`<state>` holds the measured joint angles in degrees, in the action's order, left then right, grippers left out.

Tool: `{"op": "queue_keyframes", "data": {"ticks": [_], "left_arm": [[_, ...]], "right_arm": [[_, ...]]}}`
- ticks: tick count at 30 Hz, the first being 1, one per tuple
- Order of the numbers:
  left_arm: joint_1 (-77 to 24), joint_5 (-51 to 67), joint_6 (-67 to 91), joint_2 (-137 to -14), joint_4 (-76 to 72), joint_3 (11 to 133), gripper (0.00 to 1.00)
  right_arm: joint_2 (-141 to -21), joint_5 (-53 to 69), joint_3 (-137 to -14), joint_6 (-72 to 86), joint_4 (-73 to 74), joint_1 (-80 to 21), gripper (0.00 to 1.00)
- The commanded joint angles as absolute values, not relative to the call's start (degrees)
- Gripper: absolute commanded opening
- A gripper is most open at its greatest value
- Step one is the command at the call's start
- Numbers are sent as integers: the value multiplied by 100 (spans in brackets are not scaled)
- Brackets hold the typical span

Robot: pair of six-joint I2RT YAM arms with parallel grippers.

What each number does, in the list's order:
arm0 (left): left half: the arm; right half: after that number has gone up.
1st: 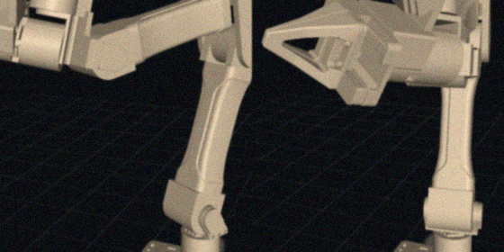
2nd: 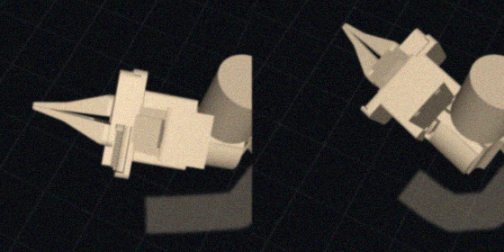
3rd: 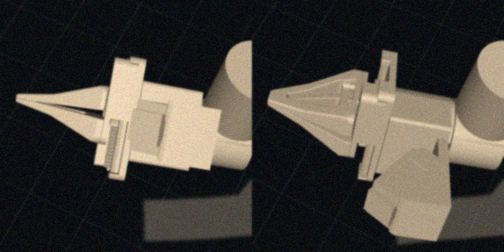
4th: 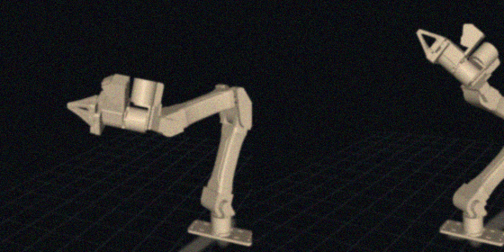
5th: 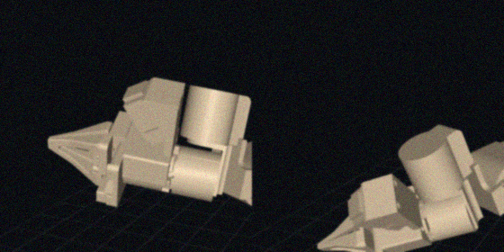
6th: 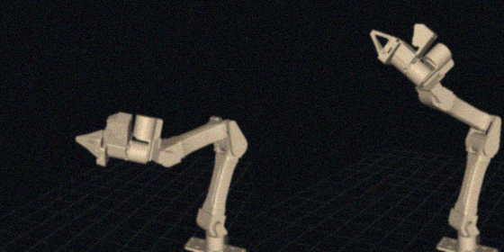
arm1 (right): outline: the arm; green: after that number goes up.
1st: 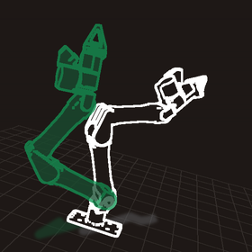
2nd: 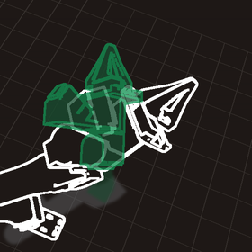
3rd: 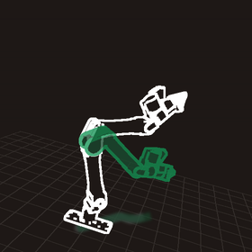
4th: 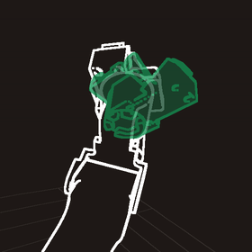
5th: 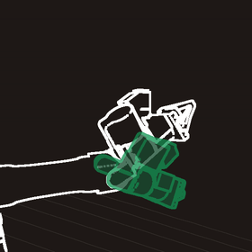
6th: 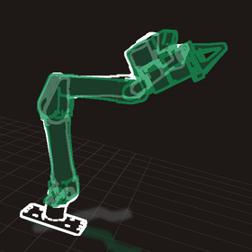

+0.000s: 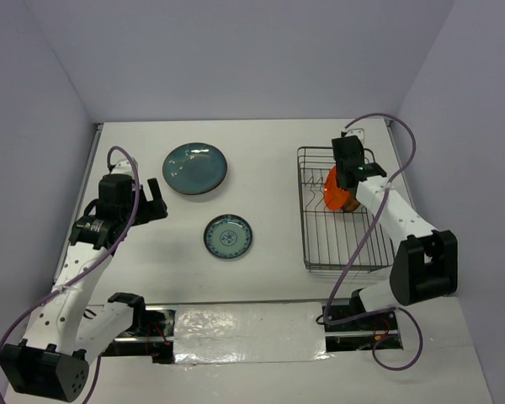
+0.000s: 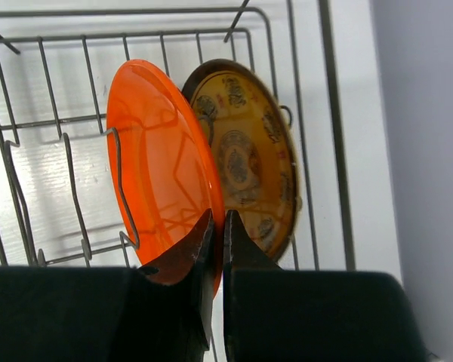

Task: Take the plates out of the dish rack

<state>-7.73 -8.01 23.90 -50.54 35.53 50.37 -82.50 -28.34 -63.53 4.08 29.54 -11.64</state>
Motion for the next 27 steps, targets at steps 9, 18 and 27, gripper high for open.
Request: {"op": "queue_keyframes", "data": {"ticks": [9, 18, 27], "left_arm": [[-800, -949, 2311, -5028, 3401, 5186, 100], [-800, -1265, 2408, -4887, 3498, 5203, 100], [-800, -1274, 2408, -4834, 3498, 5203, 100]], "right_arm": [[-7006, -3946, -7953, 343, 3848, -1975, 0], [-6390, -473, -7666, 1115, 3002, -3331, 0], [-7197, 2355, -5608, 2188, 468, -3621, 0]]}}
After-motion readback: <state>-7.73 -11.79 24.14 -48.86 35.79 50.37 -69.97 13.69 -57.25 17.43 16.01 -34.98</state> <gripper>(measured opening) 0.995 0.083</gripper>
